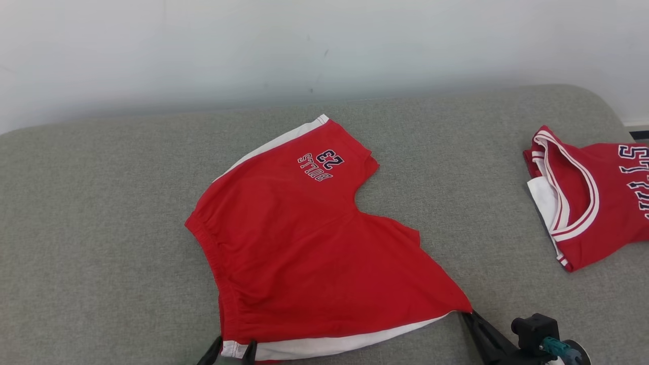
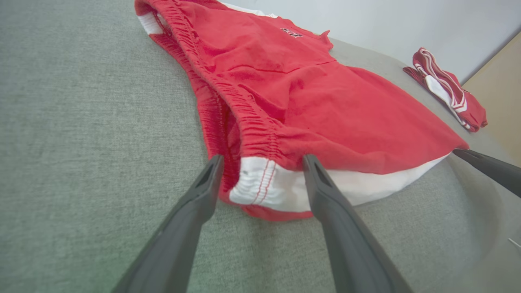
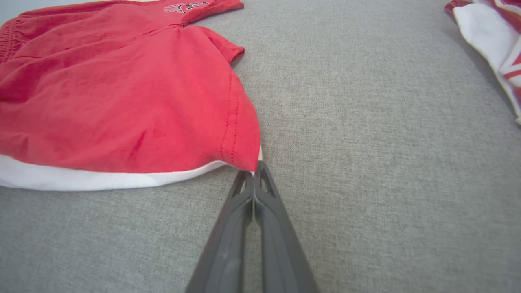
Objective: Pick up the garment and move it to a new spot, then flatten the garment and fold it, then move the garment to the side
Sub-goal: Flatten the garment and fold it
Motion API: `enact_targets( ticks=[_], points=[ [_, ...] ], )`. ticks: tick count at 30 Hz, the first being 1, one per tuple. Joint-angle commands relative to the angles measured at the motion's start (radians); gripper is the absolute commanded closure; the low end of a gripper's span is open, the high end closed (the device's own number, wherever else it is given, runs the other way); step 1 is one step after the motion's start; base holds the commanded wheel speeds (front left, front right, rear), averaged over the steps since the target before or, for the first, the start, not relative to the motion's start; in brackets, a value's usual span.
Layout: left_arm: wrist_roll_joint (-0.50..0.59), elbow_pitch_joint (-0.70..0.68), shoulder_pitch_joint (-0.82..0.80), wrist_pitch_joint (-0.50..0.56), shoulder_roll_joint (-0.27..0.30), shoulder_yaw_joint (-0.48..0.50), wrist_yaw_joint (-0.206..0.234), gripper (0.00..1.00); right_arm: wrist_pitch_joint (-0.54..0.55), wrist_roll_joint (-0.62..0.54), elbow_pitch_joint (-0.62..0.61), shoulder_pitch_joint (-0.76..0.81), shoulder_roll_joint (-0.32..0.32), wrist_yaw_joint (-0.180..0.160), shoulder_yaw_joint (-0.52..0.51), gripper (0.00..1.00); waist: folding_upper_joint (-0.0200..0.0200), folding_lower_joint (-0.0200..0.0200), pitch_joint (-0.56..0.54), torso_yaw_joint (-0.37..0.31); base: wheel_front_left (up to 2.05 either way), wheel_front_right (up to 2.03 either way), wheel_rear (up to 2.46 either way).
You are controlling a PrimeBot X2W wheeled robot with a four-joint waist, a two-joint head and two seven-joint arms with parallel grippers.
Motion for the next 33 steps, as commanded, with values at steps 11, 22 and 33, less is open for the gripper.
enact_targets(
  ticks=[11,22,33],
  points=[
    [-0.074,-0.013,-0.002,-0.003,0.024,-0.058,0.002,0.81,0.0,0.009,-0.017,-0.006,0.008,-0.003,-0.019,1.0,0.0,0.0,0.005,0.007,0.0,0.0,0.0],
    [-0.067,-0.137,-0.042,-0.003,0.086,-0.03,0.002,1.0,0.001,0.028,-0.147,-0.038,0.047,-0.003,-0.125,1.0,0.0,0.0,-0.044,0.009,0.0,0.0,0.0],
    [-0.048,-0.23,-0.309,-0.003,0.307,-0.017,0.003,1.0,0.0,0.061,-0.259,-0.3,0.025,-0.003,-0.161,1.0,0.0,0.0,-0.108,-0.011,0.0,0.0,0.0]
  ],
)
